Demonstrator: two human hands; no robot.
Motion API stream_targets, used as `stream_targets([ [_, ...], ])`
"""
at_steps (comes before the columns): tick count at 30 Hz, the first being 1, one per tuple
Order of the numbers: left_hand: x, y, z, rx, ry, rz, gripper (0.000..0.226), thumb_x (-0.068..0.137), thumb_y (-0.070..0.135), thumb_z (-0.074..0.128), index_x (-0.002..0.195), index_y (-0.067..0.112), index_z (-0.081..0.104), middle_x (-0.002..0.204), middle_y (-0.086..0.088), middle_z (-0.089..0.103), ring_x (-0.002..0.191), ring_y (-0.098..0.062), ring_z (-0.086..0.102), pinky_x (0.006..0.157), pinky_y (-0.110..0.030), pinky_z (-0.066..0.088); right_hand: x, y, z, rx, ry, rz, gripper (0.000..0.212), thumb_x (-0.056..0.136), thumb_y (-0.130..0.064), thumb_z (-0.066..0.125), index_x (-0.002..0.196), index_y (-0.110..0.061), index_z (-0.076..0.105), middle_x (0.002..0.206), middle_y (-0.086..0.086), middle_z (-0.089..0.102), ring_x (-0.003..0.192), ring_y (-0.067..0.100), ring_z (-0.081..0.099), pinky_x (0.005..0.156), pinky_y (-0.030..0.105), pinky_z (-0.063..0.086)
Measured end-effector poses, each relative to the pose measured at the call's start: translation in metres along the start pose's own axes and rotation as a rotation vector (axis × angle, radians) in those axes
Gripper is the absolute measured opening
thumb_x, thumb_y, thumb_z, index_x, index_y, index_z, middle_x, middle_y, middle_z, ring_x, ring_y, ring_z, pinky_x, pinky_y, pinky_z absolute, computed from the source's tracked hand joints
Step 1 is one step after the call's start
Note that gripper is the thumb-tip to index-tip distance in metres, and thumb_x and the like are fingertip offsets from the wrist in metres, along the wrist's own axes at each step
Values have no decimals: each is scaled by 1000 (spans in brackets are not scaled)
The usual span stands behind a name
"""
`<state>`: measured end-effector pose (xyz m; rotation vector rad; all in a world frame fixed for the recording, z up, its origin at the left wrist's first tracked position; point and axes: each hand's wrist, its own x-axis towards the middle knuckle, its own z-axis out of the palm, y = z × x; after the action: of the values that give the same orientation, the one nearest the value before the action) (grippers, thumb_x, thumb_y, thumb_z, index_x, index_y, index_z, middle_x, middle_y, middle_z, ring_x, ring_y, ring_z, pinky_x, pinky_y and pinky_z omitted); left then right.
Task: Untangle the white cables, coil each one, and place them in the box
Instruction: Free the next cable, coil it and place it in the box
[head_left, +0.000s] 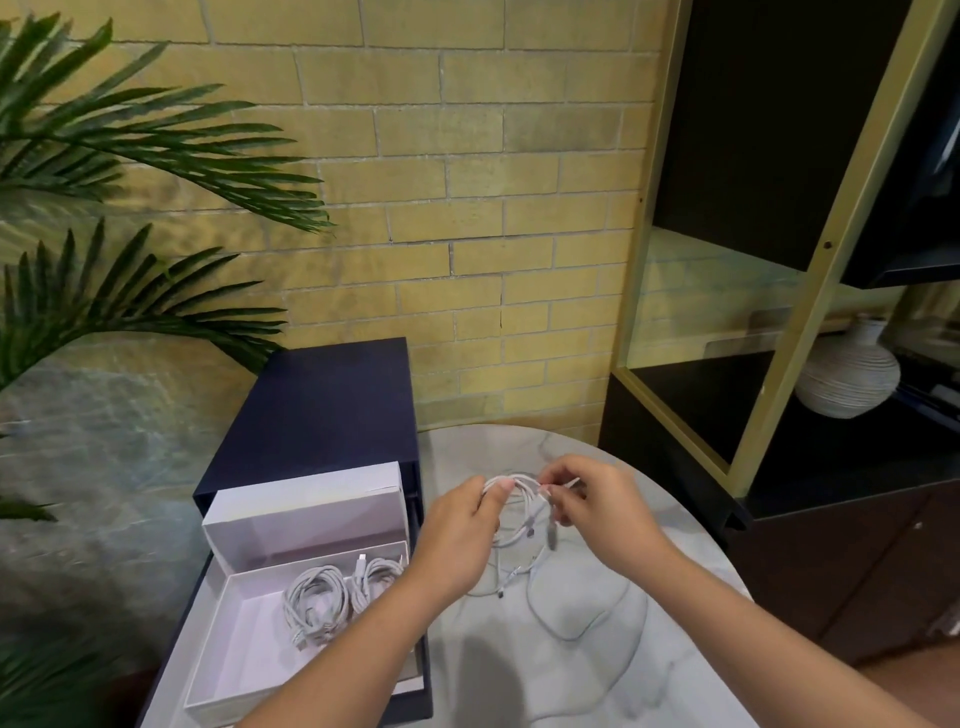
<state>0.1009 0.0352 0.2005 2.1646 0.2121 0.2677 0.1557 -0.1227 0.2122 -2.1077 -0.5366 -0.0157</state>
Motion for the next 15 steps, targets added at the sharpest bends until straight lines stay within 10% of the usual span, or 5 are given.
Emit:
stream_targets([
  [9, 8, -1, 15, -323, 245, -196, 38, 100, 41, 38, 74, 20, 56, 69, 5, 56, 69, -17, 53, 64, -30, 39, -11, -19, 25, 843, -131, 205, 25, 95, -2, 48, 111, -6, 68, 101, 16, 72, 95, 26, 70, 84, 28, 56],
  [15, 9, -5, 18, -216, 166, -143, 42, 100, 45, 30, 109, 16, 59, 106, -3, 64, 100, -20, 59, 93, -42, 46, -6, -22, 31, 623, -24, 191, 24, 85, -8, 68, 107, -18, 70, 95, 6, 72, 85, 13, 67, 69, 18, 51],
])
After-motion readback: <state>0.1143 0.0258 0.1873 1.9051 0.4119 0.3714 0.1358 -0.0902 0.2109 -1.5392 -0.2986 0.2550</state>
